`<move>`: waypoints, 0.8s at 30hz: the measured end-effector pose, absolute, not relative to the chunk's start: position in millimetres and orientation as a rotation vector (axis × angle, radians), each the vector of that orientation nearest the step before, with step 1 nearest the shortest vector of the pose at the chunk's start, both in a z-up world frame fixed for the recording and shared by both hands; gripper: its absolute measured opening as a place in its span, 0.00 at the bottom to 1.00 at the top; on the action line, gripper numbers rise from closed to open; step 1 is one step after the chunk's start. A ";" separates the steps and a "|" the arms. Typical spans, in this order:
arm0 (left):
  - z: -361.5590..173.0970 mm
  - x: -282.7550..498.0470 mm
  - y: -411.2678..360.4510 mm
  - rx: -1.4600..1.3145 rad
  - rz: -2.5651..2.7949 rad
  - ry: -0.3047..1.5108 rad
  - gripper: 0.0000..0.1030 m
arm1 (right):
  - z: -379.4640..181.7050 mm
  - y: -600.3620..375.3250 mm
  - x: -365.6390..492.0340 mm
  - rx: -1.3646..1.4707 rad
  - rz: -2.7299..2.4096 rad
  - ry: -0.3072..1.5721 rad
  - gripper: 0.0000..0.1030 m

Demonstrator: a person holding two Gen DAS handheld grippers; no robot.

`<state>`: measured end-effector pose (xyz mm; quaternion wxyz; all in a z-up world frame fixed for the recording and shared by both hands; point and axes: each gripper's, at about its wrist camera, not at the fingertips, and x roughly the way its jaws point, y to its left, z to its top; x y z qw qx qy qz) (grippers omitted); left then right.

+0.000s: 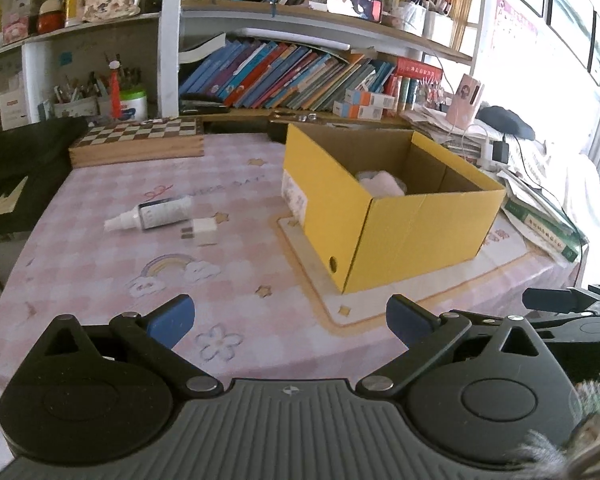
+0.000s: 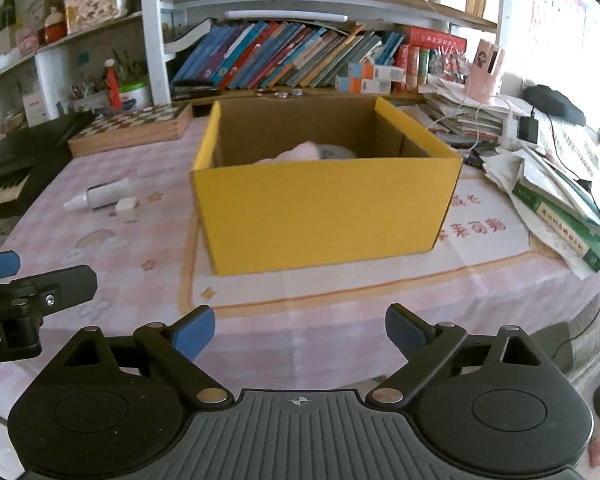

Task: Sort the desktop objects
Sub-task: 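Raise both open tools from the box and move toward the spray bottle and charger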

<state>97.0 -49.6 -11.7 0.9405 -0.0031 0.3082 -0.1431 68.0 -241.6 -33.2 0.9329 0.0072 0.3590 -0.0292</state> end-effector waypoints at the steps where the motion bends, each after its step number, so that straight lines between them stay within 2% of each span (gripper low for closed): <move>1: -11.5 93.9 -44.9 -0.004 -0.292 0.629 1.00 | -33.0 -237.6 65.0 0.016 -0.058 0.734 0.92; 24: -6.9 57.2 26.0 -0.006 -0.206 0.620 1.00 | -29.6 -167.4 37.2 0.005 0.014 0.710 0.92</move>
